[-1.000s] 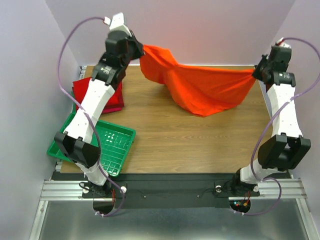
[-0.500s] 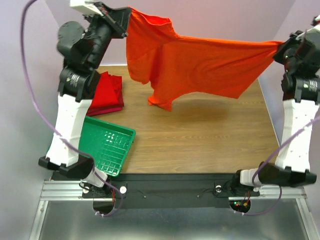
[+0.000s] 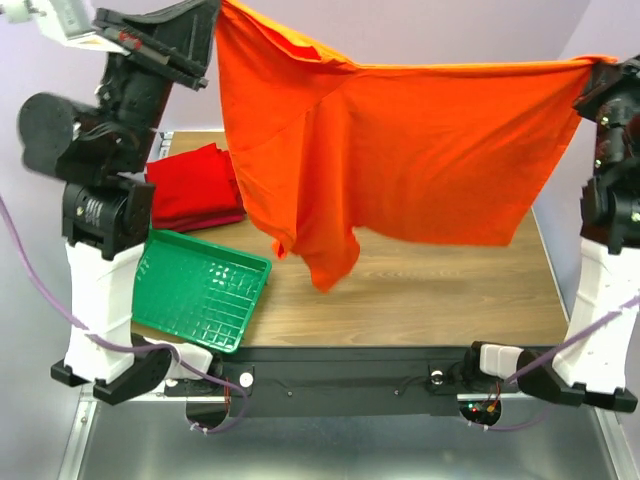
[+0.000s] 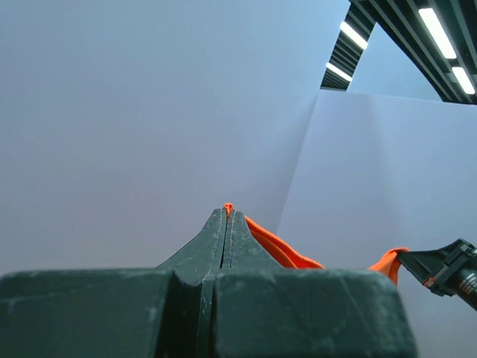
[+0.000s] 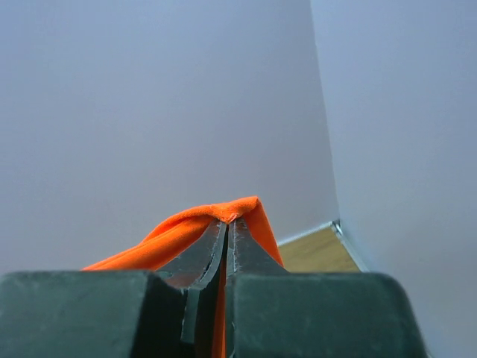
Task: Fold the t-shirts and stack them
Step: Flatten the tshirt out
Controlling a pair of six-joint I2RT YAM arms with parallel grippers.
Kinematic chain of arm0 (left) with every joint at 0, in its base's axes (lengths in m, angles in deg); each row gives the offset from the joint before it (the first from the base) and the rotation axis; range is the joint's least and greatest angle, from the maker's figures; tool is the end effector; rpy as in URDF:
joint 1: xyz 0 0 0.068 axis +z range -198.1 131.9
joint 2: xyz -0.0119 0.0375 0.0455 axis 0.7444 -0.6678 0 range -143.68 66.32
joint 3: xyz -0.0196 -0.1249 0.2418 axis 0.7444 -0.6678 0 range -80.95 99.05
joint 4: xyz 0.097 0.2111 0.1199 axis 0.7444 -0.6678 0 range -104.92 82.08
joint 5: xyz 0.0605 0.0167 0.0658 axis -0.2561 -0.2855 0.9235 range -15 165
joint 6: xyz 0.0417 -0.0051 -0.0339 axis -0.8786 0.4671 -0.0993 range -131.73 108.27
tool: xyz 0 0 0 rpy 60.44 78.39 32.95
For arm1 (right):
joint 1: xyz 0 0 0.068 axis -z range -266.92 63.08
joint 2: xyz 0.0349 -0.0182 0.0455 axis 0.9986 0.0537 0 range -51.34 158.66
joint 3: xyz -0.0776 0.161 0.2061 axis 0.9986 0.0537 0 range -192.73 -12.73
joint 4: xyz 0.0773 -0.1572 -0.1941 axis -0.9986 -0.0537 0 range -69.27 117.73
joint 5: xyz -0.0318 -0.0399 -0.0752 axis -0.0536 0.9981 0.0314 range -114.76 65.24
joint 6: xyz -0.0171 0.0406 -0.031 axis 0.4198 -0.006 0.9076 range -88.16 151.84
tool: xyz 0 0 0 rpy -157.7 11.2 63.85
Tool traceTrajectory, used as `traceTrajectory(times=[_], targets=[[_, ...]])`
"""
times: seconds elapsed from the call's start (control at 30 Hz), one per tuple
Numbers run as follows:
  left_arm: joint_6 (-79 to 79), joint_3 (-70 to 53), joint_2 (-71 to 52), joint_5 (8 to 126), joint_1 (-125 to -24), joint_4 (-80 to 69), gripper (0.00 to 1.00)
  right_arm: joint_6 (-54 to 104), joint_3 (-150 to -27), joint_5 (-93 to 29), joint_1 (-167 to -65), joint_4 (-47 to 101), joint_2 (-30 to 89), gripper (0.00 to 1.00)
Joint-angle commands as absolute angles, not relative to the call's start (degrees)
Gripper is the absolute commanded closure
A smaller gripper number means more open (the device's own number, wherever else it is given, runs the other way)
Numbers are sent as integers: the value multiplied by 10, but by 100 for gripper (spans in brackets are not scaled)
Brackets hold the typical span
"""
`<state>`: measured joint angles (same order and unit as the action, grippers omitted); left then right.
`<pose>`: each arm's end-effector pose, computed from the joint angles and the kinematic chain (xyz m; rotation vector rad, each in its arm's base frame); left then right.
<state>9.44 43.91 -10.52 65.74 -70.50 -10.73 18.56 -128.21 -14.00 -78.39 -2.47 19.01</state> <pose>0.1421 -0.0648 0.6703 0.1661 0.7997 -0.7820 0.1639 -0.0314 0.6061 0.4041 1.2514 -0.0525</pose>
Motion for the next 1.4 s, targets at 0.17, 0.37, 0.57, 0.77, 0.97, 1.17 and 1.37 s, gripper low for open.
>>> traceTrajectory(times=[0.17,0.37,0.57,0.77,0.97,1.17,1.37], targets=[[60,462,-260,664,-698,-180,100,172,-1214,-135,-786,-7,299,100],[40,522,-390,640,-686,-201,100,179,-1243,-128,-786,-7,403,100],[44,628,-487,613,-676,-192,100,193,-1344,-117,-786,-6,502,100],[43,603,-448,601,-667,-119,100,200,-1410,-114,-786,-6,527,100],[44,590,-377,565,-667,-100,100,216,-1391,-107,-786,-6,463,100],[46,516,-278,536,-670,-100,100,222,-1320,-103,-786,-3,352,100],[51,465,-154,505,-675,-152,100,208,-1246,-98,-799,-2,203,99]])
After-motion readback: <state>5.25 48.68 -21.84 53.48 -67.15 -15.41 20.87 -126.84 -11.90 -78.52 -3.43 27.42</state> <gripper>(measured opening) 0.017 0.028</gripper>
